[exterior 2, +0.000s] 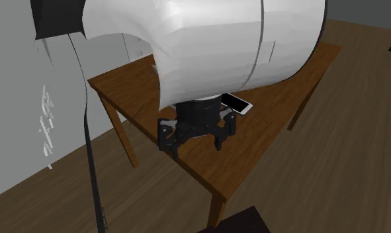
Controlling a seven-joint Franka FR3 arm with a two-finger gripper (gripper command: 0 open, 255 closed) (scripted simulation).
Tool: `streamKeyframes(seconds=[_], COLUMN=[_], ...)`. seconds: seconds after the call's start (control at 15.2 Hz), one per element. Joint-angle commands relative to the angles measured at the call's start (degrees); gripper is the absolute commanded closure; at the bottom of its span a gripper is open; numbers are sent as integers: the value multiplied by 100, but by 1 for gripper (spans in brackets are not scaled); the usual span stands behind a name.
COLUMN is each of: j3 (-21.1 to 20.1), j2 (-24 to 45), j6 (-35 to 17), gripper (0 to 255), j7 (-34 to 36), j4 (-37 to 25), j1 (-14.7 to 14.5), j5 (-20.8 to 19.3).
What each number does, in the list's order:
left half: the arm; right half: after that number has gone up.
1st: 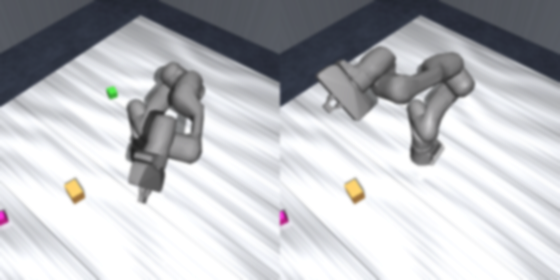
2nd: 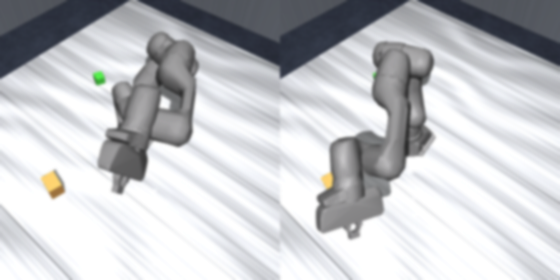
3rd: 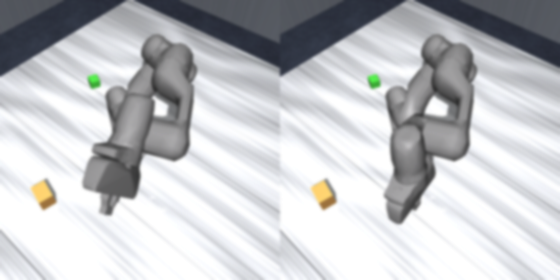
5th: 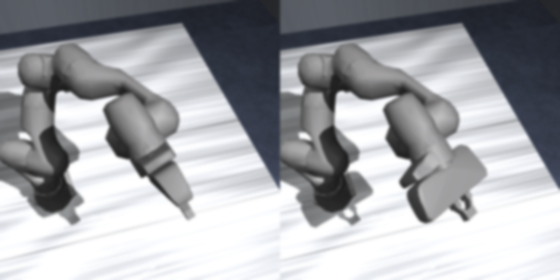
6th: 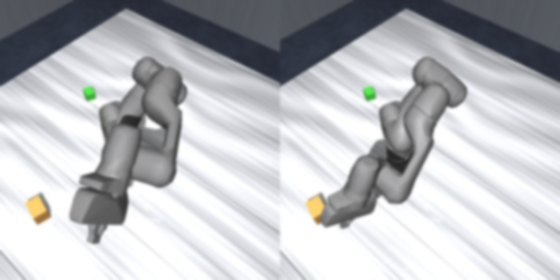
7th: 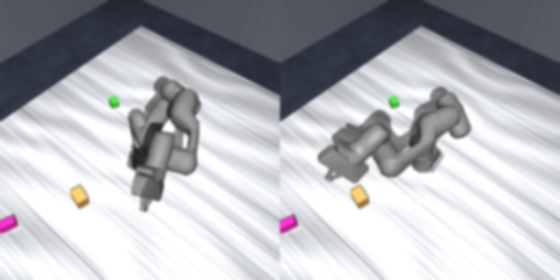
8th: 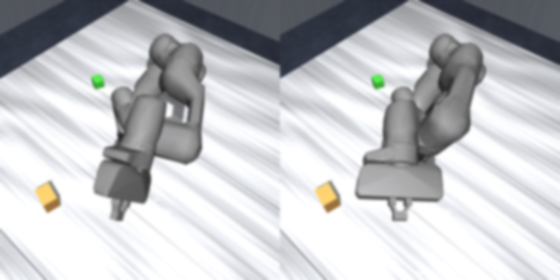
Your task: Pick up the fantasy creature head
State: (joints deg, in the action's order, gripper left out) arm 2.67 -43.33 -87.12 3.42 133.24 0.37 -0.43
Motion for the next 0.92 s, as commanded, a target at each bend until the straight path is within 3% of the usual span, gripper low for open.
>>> streamKeyframes(seconds=[0.0, 0.53, 0.86], j3=[0, 322, 521], j2=[0, 2946, 5071], j6=[0, 1663, 3175], gripper=[0, 0, 0], j7=[0, -172, -268], j4=[0, -3253, -6002], j1=[0, -90, 15], j5=[0, 442, 893])
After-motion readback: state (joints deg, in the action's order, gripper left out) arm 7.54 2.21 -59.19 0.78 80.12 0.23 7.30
